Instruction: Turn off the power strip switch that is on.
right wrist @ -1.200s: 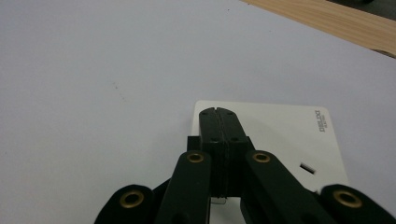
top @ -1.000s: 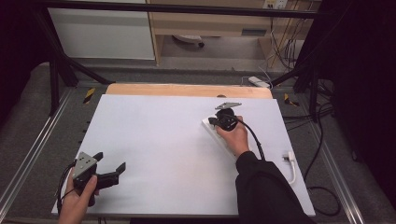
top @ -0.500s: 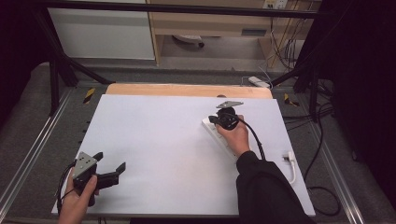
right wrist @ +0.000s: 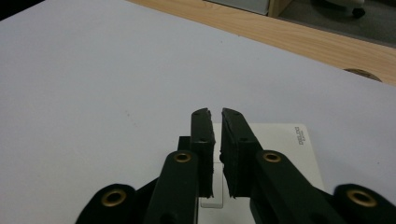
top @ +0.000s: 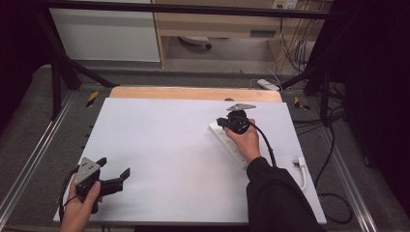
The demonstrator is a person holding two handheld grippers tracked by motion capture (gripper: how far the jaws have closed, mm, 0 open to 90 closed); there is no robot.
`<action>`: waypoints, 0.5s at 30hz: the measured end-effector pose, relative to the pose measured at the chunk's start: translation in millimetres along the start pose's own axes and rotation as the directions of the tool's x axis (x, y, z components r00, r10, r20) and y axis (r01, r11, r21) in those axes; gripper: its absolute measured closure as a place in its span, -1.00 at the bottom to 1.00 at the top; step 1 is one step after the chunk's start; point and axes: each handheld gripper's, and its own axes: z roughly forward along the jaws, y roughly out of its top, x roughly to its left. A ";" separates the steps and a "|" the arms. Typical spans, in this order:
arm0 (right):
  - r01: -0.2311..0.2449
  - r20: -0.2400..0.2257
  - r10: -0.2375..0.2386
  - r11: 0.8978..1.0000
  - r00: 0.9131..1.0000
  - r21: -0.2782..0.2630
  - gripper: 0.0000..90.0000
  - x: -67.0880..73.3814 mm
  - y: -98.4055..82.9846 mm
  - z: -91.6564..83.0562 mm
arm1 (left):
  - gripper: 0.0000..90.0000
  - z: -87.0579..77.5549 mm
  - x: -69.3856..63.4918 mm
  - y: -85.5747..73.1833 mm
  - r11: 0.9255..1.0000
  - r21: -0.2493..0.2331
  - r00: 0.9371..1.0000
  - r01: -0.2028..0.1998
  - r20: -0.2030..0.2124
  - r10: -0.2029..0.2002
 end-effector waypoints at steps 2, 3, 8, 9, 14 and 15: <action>-0.013 0.006 0.013 1.000 1.000 -0.003 0.68 -0.7 -0.9 -2.5 | -0.88 -0.1 -0.1 0.1 1.000 0.000 1.000 -0.001 0.001 0.001; -0.020 0.006 0.020 1.000 1.000 -0.003 0.60 -1.0 -1.4 -3.5 | -0.88 0.1 -0.3 0.0 1.000 0.001 1.000 0.001 0.005 -0.001; -0.033 0.014 0.033 0.999 0.999 -0.020 0.20 -3.6 -2.7 -10.5 | -0.88 0.2 -0.4 -0.2 1.000 0.002 1.000 0.003 0.003 -0.003; -0.043 0.013 0.043 0.999 0.999 -0.022 0.14 -4.0 -2.4 -12.1 | -0.88 0.3 -0.4 -0.2 1.000 0.003 1.000 0.003 0.003 -0.003; -0.056 0.016 0.056 0.998 0.998 -0.041 -0.19 -5.4 1.2 -20.4 | -0.88 0.1 -0.4 -0.3 1.000 0.002 1.000 0.004 0.002 -0.004; -0.056 0.019 0.057 0.997 0.998 -0.043 -0.28 -5.3 1.9 -22.3 | -0.88 0.1 -0.3 -0.3 1.000 0.002 1.000 0.004 0.002 -0.004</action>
